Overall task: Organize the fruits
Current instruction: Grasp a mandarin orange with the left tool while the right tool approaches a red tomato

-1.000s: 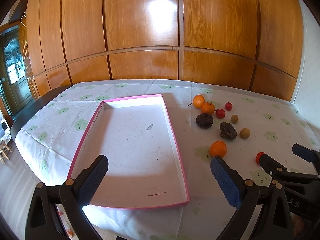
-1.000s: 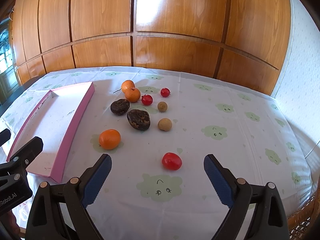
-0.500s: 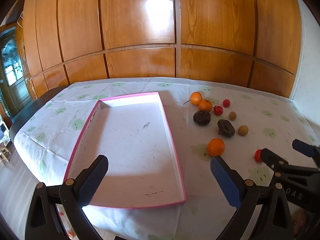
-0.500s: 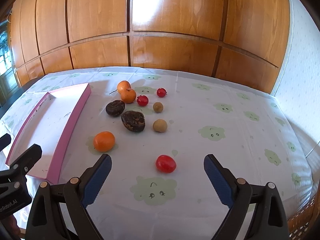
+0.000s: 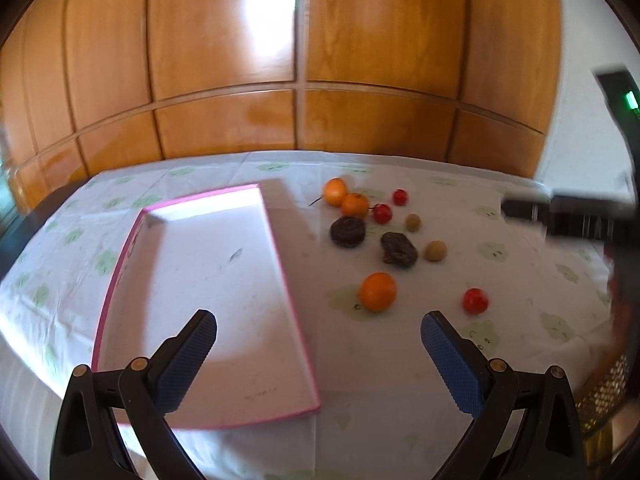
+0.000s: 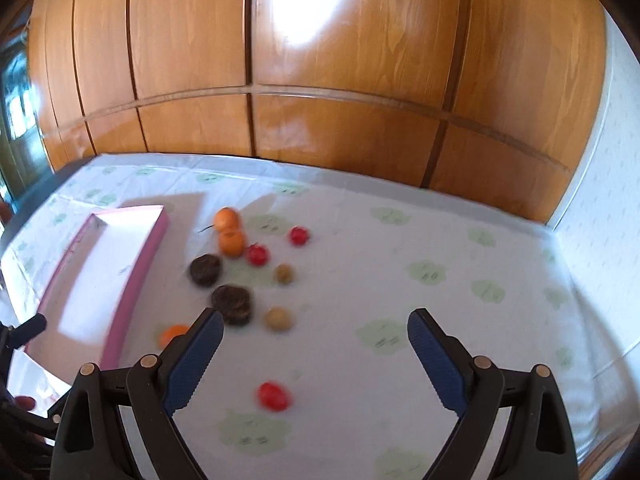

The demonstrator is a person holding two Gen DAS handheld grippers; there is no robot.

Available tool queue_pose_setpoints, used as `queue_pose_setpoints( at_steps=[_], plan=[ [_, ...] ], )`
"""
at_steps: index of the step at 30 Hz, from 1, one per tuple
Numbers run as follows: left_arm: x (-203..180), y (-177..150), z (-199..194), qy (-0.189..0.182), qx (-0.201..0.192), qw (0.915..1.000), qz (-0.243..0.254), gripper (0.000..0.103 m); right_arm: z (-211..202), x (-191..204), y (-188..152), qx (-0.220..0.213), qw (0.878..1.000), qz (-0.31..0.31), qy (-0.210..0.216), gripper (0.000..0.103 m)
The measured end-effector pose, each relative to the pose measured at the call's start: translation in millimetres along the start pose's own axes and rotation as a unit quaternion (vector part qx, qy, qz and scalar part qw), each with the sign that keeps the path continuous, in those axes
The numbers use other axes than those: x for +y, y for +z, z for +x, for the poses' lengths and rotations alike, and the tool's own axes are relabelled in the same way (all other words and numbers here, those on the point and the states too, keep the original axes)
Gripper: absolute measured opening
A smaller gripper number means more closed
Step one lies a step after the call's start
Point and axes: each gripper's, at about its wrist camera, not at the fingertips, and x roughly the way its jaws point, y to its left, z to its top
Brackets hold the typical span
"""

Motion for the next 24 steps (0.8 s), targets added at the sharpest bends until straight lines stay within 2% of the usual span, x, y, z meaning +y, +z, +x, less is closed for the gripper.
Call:
queue_pose_setpoints(
  at_steps=[3,7,11,13,15,20,22,24],
  plan=[
    [-6.8,11.7,11.1,-0.017,0.022,0.9992,0.028,0.100,13.9,-21.9,6.8,0.005,1.000,-0.002,-0.009,0.095],
    [-11.8,28.8,22.6,-0.047,0.044,0.9973,0.034,0.094,39.9,-47.6,0.8,0.028,0.999,0.021,-0.003,0.094],
    [-23.3,47.0,42.8,-0.077,0.078,0.9923,0.057,0.075,57.1,-66.6,-10.5,0.033,0.998,0.056,0.009,0.090],
    [-27.5,51.3,54.1,-0.081,0.099,0.9893,0.070,0.066,67.1,-75.0,-11.9,0.064,0.995,0.076,0.016,0.086],
    [-34.3,52.5,67.8,-0.078,0.119,0.9852,0.095,0.055,65.2,-79.4,-7.9,0.051,0.994,0.092,0.041,0.085],
    [-52.9,46.1,104.5,-0.085,0.172,0.9714,0.141,0.053,69.4,-78.1,-8.7,0.071,0.989,0.105,0.070,0.085],
    [-59.9,41.9,115.6,-0.075,0.184,0.9668,0.160,0.052,71.7,-73.5,-8.3,0.079,0.989,0.096,0.079,0.085],
    [-61.8,38.4,125.9,-0.070,0.197,0.9631,0.170,0.048,76.5,-66.8,-8.5,0.093,0.987,0.087,0.096,0.080]
  ],
)
